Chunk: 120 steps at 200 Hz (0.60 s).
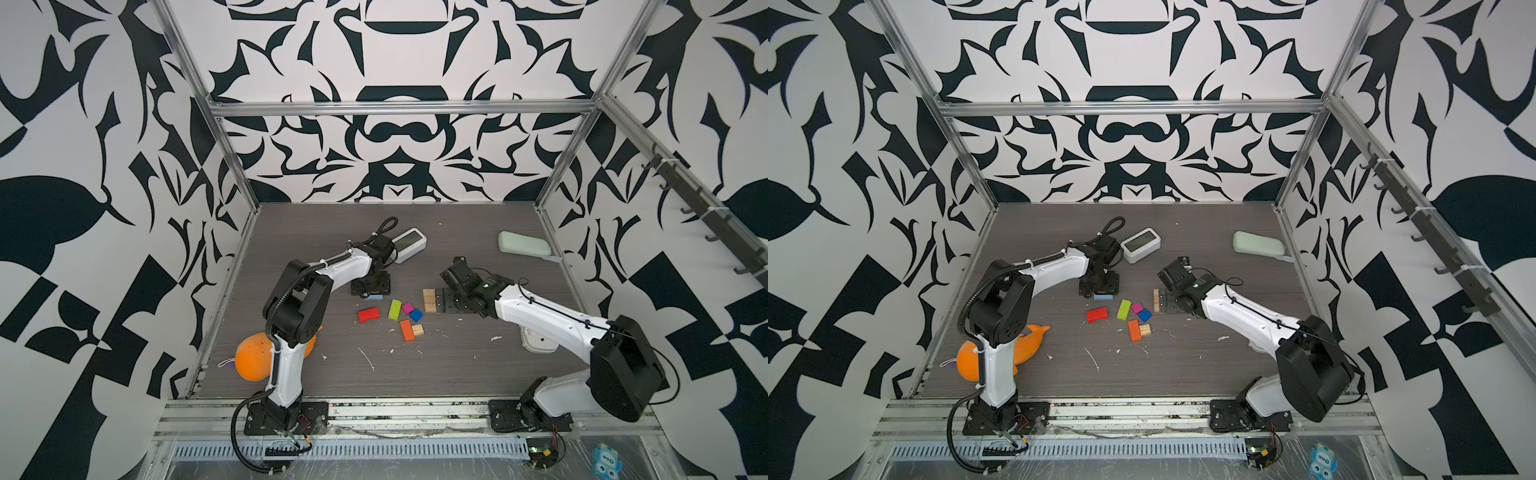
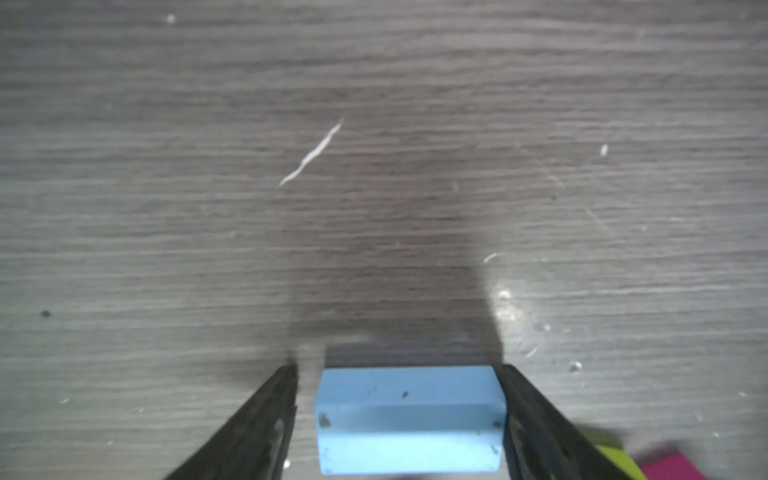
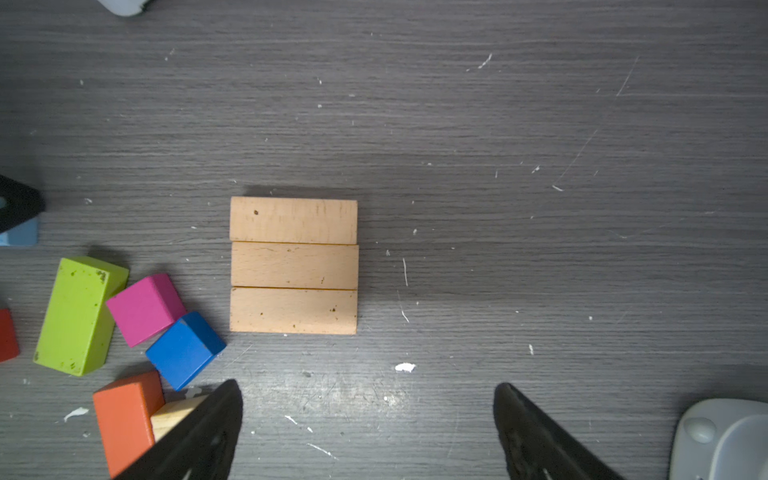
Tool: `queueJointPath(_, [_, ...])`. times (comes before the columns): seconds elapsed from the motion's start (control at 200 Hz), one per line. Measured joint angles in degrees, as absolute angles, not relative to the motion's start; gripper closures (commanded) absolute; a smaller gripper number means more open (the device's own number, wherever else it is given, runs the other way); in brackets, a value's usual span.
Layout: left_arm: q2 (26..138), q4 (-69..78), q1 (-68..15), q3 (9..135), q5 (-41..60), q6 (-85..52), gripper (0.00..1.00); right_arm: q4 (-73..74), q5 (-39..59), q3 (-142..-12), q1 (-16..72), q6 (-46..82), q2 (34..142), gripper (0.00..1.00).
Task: Build the wood block tower
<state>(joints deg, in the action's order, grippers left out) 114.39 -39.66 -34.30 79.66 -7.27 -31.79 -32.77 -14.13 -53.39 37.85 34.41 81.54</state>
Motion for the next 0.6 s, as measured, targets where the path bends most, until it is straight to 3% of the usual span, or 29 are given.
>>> queueJointPath(0.06, [113.6,-39.2,-33.9,78.6,-5.9,-32.0,0.25,-32.8,-14.1,-53.4,37.8,34.3,81.7,0.02])
queueJointPath(0.165, [112.3,-38.7,-33.5,77.1,-3.6,-32.8,0.11,-32.8,-13.8,-53.4,37.8,34.3,81.9,0.02])
queueJointPath(0.265, [111.3,-38.7,-33.2,76.3,-2.0,-33.3,0.06,-32.8,-13.7,-53.4,37.8,34.3,82.0,0.02])
queueJointPath(0.6, [104.6,-38.8,-32.2,74.5,1.0,-33.7,0.1,-32.5,-12.9,-53.4,37.8,34.3,83.0,0.03])
